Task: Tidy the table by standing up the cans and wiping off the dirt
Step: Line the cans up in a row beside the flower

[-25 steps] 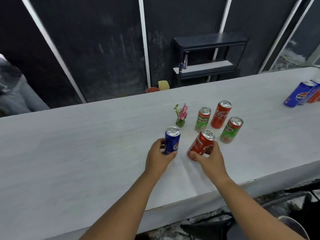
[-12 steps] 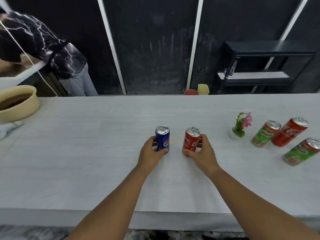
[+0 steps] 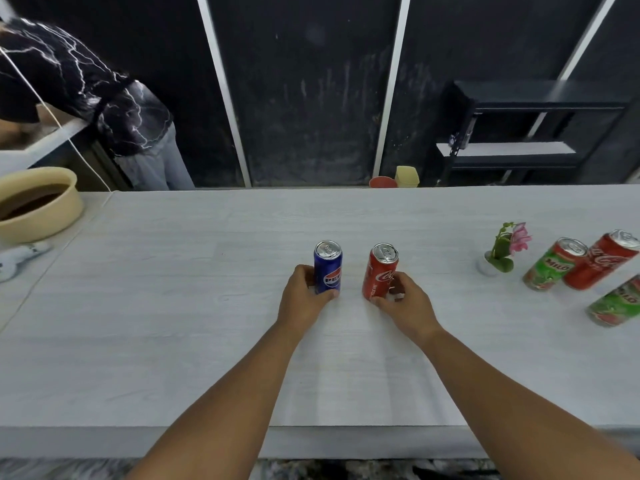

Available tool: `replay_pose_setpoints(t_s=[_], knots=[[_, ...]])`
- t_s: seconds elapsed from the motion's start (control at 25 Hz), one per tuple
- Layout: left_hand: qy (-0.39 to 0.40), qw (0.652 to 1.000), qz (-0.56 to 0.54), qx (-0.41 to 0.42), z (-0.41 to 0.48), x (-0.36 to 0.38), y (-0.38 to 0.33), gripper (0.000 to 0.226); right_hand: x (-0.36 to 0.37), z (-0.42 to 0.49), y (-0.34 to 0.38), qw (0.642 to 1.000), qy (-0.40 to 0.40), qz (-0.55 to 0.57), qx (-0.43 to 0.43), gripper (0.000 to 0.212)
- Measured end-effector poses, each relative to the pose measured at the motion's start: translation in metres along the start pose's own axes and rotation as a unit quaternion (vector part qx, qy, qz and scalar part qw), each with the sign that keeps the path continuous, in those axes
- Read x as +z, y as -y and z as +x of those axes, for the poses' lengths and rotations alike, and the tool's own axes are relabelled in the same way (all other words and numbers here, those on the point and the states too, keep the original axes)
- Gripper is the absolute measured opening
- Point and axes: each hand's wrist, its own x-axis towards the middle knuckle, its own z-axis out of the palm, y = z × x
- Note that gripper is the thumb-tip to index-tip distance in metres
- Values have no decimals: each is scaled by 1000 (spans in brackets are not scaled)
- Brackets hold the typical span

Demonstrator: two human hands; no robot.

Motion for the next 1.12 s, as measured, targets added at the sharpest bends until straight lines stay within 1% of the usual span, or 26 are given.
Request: replay_pose_setpoints(t_s=[0.12, 0.24, 0.4, 0.48, 0.56, 0.6, 0.64, 0.76, 0.88, 1.0, 1.12], knots=[[4, 1000, -6, 7, 1, -3, 8, 61, 6, 5, 9, 1000, -12, -21, 1, 68], [41, 999, 2, 2, 2, -9, 6, 64, 8, 9, 10, 999, -14, -45, -7, 68], [50, 998, 40, -5, -1, -16, 2, 67, 7, 15, 6, 998, -10, -57, -21, 66], [9, 997, 78, -7, -17, -14, 4, 71, 2, 12, 0, 999, -2, -43, -23, 74], [-72, 991, 117, 6, -46, 3, 12, 63, -9, 1, -14, 998, -16, -47, -31, 81], [-94, 987, 130, 27, -63, 16, 15, 57, -16, -6, -23, 996, -33, -67, -41, 79], [-94, 984, 144, 55, -76, 33, 15, 52, -26, -12, -32, 993, -52, -91, -51, 75], [-35, 971, 188, 143, -92, 87, 5, 43, -63, -26, -59, 986, -96, -123, -61, 66], [31, 969, 170, 176, -83, 140, -26, 42, -107, -36, -83, 986, -125, -110, -28, 64], [89, 965, 140, 204, -76, 205, -57, 42, -156, -45, -110, 980, -189, -52, 31, 62], [127, 966, 91, 205, -68, 272, -92, 44, -207, -52, -137, 952, -293, 41, 82, 56]])
